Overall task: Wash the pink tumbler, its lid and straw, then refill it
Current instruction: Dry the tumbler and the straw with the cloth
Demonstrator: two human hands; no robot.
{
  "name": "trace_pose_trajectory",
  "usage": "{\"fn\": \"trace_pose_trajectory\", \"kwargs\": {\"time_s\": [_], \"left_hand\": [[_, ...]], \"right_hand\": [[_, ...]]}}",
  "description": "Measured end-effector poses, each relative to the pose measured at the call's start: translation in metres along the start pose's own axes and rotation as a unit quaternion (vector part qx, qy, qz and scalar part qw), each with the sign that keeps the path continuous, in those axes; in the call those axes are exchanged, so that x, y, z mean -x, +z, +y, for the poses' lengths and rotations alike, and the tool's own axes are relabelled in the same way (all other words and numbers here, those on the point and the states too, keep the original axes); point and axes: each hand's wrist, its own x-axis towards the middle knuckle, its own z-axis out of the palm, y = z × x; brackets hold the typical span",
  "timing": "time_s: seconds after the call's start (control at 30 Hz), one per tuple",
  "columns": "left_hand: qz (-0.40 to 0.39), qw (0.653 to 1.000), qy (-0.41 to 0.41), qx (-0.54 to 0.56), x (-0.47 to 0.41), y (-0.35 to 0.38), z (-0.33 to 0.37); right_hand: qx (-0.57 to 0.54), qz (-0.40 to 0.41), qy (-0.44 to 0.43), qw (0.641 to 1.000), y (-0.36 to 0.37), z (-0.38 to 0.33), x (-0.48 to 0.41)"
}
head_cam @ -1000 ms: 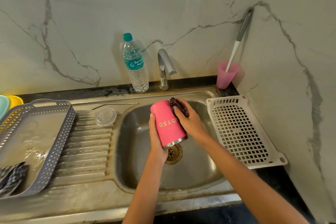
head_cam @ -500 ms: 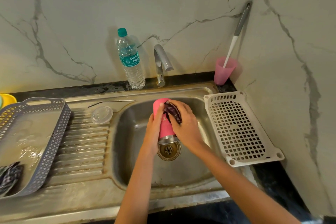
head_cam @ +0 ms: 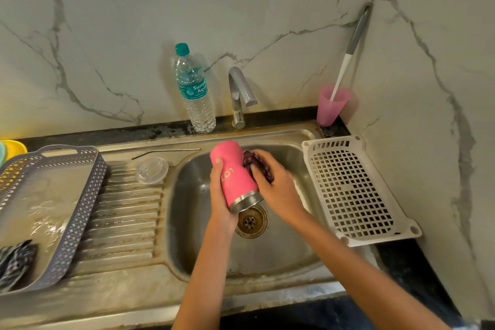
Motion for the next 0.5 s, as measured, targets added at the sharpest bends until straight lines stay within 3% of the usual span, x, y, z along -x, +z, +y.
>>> {"fn": "trace_pose_trajectory", "kwargs": {"time_s": [0.17, 0.33, 0.43, 0.5], "left_hand": [[-0.031, 0.996, -0.028, -0.079, 0.005, -0.007, 0.005], [-0.007, 0.988, -0.027, -0.154, 0.002, -0.005, 0.01], [-0.017, 0.99, -0.039, -0.132, 0.005, -0.002, 0.003], [-0.026, 0.994, -0.049, -0.095, 0.008, -0.001, 0.002]], "right_hand": [[0.078, 0.055, -0.059, 0.994, 0.011, 0.008, 0.017], [0.251, 0.024, -0.078, 0.965, 0.027, 0.014, 0.026], [0.259, 0.043, -0.091, 0.961, 0.031, 0.006, 0.018], [0.203, 0.041, -0.081, 0.975, 0.027, 0.006, 0.001]]}}
